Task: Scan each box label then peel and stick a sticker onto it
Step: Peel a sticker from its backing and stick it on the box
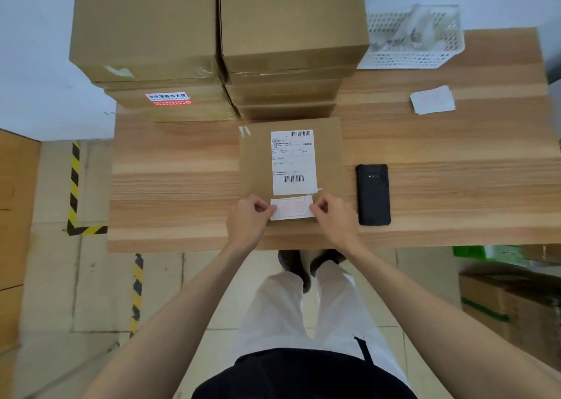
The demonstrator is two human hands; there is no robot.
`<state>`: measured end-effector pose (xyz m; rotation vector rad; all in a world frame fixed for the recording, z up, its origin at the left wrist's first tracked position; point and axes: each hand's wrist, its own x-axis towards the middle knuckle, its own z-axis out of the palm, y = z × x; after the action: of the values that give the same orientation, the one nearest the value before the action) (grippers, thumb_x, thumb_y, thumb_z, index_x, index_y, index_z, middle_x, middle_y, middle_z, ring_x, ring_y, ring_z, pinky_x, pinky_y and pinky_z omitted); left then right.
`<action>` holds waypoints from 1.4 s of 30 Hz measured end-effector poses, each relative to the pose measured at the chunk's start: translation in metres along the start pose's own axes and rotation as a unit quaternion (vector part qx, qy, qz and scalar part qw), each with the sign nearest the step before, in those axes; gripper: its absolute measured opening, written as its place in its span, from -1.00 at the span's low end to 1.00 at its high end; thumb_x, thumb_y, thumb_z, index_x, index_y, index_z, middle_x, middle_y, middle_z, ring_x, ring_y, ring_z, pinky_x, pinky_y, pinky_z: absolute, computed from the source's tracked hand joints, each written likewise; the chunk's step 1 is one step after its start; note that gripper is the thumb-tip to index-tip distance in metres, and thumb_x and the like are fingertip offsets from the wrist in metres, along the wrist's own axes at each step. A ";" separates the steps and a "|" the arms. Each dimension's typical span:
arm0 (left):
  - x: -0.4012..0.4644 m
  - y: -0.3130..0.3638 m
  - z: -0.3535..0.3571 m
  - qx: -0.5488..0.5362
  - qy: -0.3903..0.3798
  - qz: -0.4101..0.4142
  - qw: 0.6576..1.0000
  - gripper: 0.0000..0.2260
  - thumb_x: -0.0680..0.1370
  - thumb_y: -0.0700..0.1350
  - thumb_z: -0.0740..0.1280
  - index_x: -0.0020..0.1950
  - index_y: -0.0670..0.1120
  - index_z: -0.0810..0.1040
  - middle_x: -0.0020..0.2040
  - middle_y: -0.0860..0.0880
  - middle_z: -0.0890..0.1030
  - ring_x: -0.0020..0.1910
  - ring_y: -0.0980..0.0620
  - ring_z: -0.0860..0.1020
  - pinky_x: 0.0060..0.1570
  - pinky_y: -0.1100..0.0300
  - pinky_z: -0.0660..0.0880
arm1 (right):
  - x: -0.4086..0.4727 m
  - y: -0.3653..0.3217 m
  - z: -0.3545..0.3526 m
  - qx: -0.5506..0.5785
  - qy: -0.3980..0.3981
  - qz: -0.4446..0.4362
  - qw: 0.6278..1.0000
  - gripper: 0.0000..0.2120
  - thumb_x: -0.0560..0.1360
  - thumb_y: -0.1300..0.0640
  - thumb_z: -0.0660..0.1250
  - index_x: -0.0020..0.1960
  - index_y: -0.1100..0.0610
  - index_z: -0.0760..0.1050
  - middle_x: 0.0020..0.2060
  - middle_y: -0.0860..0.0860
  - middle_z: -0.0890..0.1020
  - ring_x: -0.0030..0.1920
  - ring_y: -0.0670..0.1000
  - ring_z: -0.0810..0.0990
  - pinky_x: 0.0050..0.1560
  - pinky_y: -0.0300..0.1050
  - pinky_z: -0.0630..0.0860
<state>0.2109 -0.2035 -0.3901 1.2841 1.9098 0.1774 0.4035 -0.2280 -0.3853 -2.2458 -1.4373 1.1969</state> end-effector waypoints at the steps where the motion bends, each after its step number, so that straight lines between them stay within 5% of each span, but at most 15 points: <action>1: 0.000 -0.001 0.002 0.004 0.001 0.004 1.000 -0.88 0.51 0.07 0.47 -0.14 0.05 0.65 -0.21 0.13 0.62 -0.15 0.06 0.59 -0.23 0.15 0.38 | 0.001 0.000 0.001 -0.025 0.001 -0.002 1.000 -0.82 0.62 0.07 0.30 -0.14 0.11 0.48 -0.31 -0.08 0.54 -0.23 -0.02 0.49 -0.23 -0.13 0.28; 6: 0.004 0.000 0.002 0.007 0.011 0.021 1.000 -0.79 0.51 0.06 0.47 -0.10 0.00 0.50 -0.24 0.10 0.55 -0.16 0.01 0.55 -0.24 0.11 0.36 | 0.005 -0.005 0.001 -0.145 0.035 0.001 0.989 -0.75 0.61 -0.05 0.27 -0.13 0.09 0.36 -0.27 0.00 0.55 -0.21 0.10 0.54 -0.25 -0.04 0.36; 12: 0.008 0.015 0.002 0.110 0.013 0.008 0.994 -0.54 0.45 0.33 0.42 -0.17 -0.06 0.43 -0.24 0.03 0.56 -0.18 -0.07 0.53 -0.18 0.04 0.41 | 0.015 -0.021 0.004 -0.158 0.025 0.025 0.987 -0.60 0.56 -0.24 0.29 -0.09 0.11 0.42 -0.25 -0.02 0.57 -0.21 0.06 0.56 -0.26 -0.06 0.35; 19: 0.015 -0.002 -0.009 -0.009 -0.044 0.055 0.997 -0.70 0.49 0.04 0.51 -0.12 -0.13 0.48 -0.28 0.04 0.50 -0.23 -0.05 0.47 -0.28 0.10 0.34 | 0.018 0.002 -0.018 -0.117 0.024 0.036 0.992 -0.65 0.59 -0.17 0.29 -0.17 0.10 0.39 -0.27 -0.02 0.55 -0.21 0.08 0.54 -0.25 -0.06 0.34; 25: 0.004 0.001 -0.002 0.078 -0.051 0.096 0.991 -0.54 0.41 0.15 0.55 -0.10 -0.08 0.35 -0.19 0.01 0.49 -0.23 -0.01 0.42 -0.30 0.06 0.30 | 0.005 0.002 -0.002 -0.201 -0.013 -0.008 0.979 -0.52 0.51 -0.26 0.34 0.14 0.12 0.38 -0.02 0.01 0.57 0.01 0.09 0.56 -0.16 -0.02 0.44; 28: 0.007 -0.007 -0.008 0.032 -0.065 0.094 0.993 -0.61 0.43 0.05 0.56 -0.08 -0.11 0.39 -0.19 0.01 0.50 -0.20 -0.04 0.44 -0.25 0.06 0.34 | 0.006 0.015 -0.017 -0.143 -0.041 -0.027 0.989 -0.72 0.56 -0.07 0.36 0.00 0.09 0.35 -0.11 -0.02 0.55 -0.09 0.06 0.54 -0.19 -0.05 0.38; 32: 0.011 -0.020 -0.021 -0.011 0.018 0.037 0.999 -0.64 0.45 0.17 0.48 -0.04 -0.04 0.43 -0.13 0.04 0.56 -0.13 -0.03 0.53 -0.13 0.02 0.44 | 0.013 0.034 -0.035 -0.072 0.069 0.004 0.995 -0.68 0.53 -0.11 0.38 0.00 0.12 0.39 -0.06 0.00 0.48 -0.09 0.05 0.50 -0.18 -0.02 0.45; 34: 0.019 -0.020 -0.025 -0.061 0.048 0.003 0.997 -0.56 0.47 0.22 0.46 0.16 -0.02 0.47 0.05 0.04 0.56 0.01 0.00 0.55 -0.06 0.05 0.45 | 0.024 0.037 -0.037 -0.042 0.088 0.027 0.995 -0.59 0.53 -0.17 0.38 0.11 0.15 0.41 0.02 0.01 0.47 -0.01 0.04 0.47 -0.13 -0.01 0.46; 37: 0.034 -0.011 -0.026 -0.188 -0.065 -0.014 0.980 -0.41 0.56 0.12 0.43 0.52 -0.02 0.33 0.30 0.03 0.50 0.20 0.03 0.52 0.10 0.15 0.44 | 0.044 0.034 -0.036 0.089 0.029 0.058 0.994 -0.44 0.53 -0.18 0.37 0.37 0.13 0.35 0.19 -0.04 0.50 0.16 0.00 0.51 0.12 0.07 0.55; 39: 0.040 -0.006 -0.022 -0.222 -0.123 -0.013 0.967 -0.51 0.61 0.06 0.40 0.49 -0.01 0.37 0.31 0.03 0.56 0.16 0.07 0.56 0.04 0.20 0.51 | 0.050 0.028 -0.035 0.194 -0.012 0.073 0.978 -0.43 0.58 -0.11 0.35 0.48 0.11 0.31 0.29 -0.01 0.54 0.23 0.00 0.54 0.27 0.07 0.54; 42: 0.036 0.005 -0.017 -0.196 -0.080 -0.013 0.977 -0.64 0.62 -0.01 0.38 0.37 -0.09 0.47 0.12 -0.01 0.64 -0.10 0.08 0.61 -0.10 0.16 0.56 | 0.048 0.027 -0.037 0.203 -0.003 0.072 0.976 -0.53 0.62 -0.02 0.31 0.47 0.10 0.35 0.29 0.00 0.58 0.19 -0.01 0.56 0.29 0.06 0.54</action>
<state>0.1974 -0.1659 -0.3958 0.9763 1.6512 0.4034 0.4579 -0.1925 -0.4017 -2.0835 -0.9345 1.3945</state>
